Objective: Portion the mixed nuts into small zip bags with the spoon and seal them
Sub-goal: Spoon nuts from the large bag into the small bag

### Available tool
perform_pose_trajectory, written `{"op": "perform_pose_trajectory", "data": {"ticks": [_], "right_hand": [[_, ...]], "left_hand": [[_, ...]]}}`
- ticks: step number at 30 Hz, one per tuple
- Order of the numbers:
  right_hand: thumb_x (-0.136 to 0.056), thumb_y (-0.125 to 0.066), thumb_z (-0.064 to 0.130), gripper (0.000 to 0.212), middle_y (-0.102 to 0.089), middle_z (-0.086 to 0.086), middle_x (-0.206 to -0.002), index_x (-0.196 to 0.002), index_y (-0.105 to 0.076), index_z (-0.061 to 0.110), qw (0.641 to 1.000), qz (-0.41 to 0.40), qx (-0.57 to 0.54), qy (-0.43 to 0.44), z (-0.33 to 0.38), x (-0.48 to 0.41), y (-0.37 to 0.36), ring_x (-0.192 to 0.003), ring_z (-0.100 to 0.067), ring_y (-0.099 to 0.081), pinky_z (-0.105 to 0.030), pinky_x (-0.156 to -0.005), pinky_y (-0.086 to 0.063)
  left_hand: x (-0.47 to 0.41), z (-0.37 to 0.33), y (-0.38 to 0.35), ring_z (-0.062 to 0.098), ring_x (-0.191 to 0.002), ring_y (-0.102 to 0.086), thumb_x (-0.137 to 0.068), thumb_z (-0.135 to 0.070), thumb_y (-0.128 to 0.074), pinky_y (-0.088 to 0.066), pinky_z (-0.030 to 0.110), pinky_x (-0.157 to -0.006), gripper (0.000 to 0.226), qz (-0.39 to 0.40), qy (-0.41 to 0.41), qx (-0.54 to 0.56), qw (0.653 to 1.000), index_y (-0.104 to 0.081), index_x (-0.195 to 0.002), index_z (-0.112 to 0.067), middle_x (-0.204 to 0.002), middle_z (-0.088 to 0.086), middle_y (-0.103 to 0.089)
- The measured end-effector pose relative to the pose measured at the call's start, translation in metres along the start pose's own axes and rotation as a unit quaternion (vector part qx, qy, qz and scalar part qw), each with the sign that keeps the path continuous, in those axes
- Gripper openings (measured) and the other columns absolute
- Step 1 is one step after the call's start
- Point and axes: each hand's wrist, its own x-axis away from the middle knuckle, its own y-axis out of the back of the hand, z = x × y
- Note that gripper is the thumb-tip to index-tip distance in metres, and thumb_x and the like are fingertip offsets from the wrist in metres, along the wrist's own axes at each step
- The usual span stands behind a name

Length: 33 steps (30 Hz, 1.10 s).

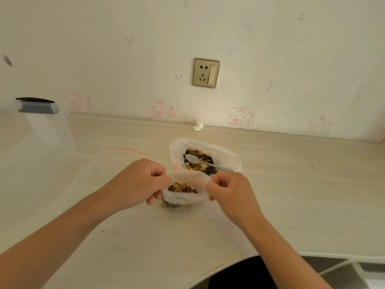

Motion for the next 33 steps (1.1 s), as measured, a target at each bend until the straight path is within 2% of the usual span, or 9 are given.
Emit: {"op": "perform_pose_trajectory", "data": {"ticks": [4, 8, 10, 13, 16, 19, 23, 28, 33], "right_hand": [[-0.067, -0.062, 0.036, 0.021, -0.061, -0.008, -0.051, -0.056, -0.058, 0.018, 0.997, 0.001, -0.070, -0.040, 0.007, -0.005, 0.021, -0.043, -0.020, -0.047, -0.022, -0.042, -0.036], [-0.084, -0.067, 0.013, 0.026, -0.058, -0.007, -0.062, -0.059, -0.063, 0.019, 0.967, 0.075, -0.208, -0.124, -0.002, -0.010, 0.017, -0.053, -0.020, -0.052, -0.027, -0.045, -0.037], [-0.079, -0.070, 0.016, 0.009, -0.059, -0.010, -0.073, -0.071, -0.069, 0.010, 0.948, 0.106, -0.268, -0.134, -0.007, -0.009, 0.015, -0.058, -0.017, -0.055, -0.027, -0.049, -0.040], [-0.072, -0.070, 0.021, 0.016, -0.059, -0.012, -0.083, -0.075, -0.069, 0.005, 0.928, 0.134, -0.323, -0.131, -0.015, -0.008, 0.010, -0.067, -0.015, -0.056, -0.028, -0.056, -0.042], [-0.066, -0.072, 0.024, 0.032, -0.061, -0.015, -0.082, -0.077, -0.066, -0.005, 0.938, 0.117, -0.297, -0.132, -0.019, -0.007, 0.006, -0.069, -0.016, -0.057, -0.029, -0.058, -0.045], [-0.066, -0.072, 0.020, 0.040, -0.061, -0.015, -0.077, -0.079, -0.060, -0.015, 0.952, 0.087, -0.266, -0.121, -0.022, -0.007, 0.005, -0.066, -0.017, -0.057, -0.030, -0.057, -0.047], [-0.077, -0.071, 0.003, 0.014, -0.063, -0.012, -0.064, -0.070, -0.064, -0.007, 0.975, 0.035, -0.201, -0.084, -0.026, -0.006, 0.009, -0.059, -0.019, -0.057, -0.028, -0.053, -0.049], [-0.065, -0.070, 0.015, 0.013, -0.063, -0.009, -0.057, -0.059, -0.062, 0.006, 0.989, -0.021, -0.139, -0.055, -0.031, -0.003, 0.038, -0.054, -0.019, -0.058, -0.028, -0.053, -0.050], [-0.062, -0.067, 0.018, 0.017, -0.061, -0.008, -0.055, -0.059, -0.058, 0.003, 0.989, -0.098, -0.099, -0.051, -0.052, -0.007, 0.101, -0.053, -0.020, -0.057, -0.032, -0.052, -0.047]], "left_hand": [[0.002, -0.007, 0.007, 0.019, -0.066, -0.077, -0.080, -0.039, -0.059, -0.059, 0.036, -0.065, 0.024, -0.020, 0.000, 0.063, 0.998, -0.066, -0.062, -0.025, -0.066, 0.000, -0.074], [-0.004, -0.002, -0.002, 0.025, -0.073, -0.077, -0.097, -0.017, -0.062, -0.063, 0.038, -0.073, 0.037, 0.019, 0.044, 0.154, 0.987, -0.070, -0.061, -0.020, -0.081, 0.012, -0.079], [-0.007, 0.003, -0.004, 0.024, -0.071, -0.074, -0.096, -0.014, -0.063, -0.064, 0.040, -0.076, 0.035, 0.034, 0.059, 0.197, 0.978, -0.072, -0.063, -0.019, -0.086, 0.020, -0.078], [-0.008, 0.005, -0.004, 0.023, -0.073, -0.072, -0.083, -0.025, -0.069, -0.064, 0.037, -0.073, 0.018, 0.054, 0.069, 0.245, 0.966, -0.077, -0.069, -0.015, -0.086, 0.017, -0.077], [-0.009, 0.008, -0.008, 0.023, -0.073, -0.074, -0.081, -0.028, -0.070, -0.063, 0.034, -0.071, 0.018, 0.053, 0.076, 0.233, 0.968, -0.077, -0.068, -0.017, -0.085, 0.016, -0.078], [-0.011, 0.012, -0.013, 0.024, -0.073, -0.076, -0.095, -0.018, -0.067, -0.063, 0.032, -0.069, 0.032, 0.048, 0.064, 0.197, 0.977, -0.074, -0.063, -0.021, -0.084, 0.017, -0.078], [-0.011, 0.009, -0.019, 0.024, -0.071, -0.077, -0.097, -0.014, -0.064, -0.061, 0.030, -0.065, 0.035, 0.028, 0.046, 0.157, 0.986, -0.073, -0.064, -0.019, -0.079, 0.012, -0.079], [-0.013, -0.016, -0.038, 0.020, -0.062, -0.076, -0.093, -0.021, -0.059, -0.056, 0.025, -0.056, 0.035, 0.037, -0.003, 0.091, 0.995, -0.068, -0.061, -0.031, -0.069, 0.005, -0.077], [-0.043, -0.059, -0.082, 0.013, -0.049, -0.069, -0.080, -0.038, -0.052, -0.043, 0.015, -0.044, 0.023, 0.064, -0.056, 0.023, 0.996, -0.058, -0.070, -0.018, -0.059, 0.001, -0.072]]}}
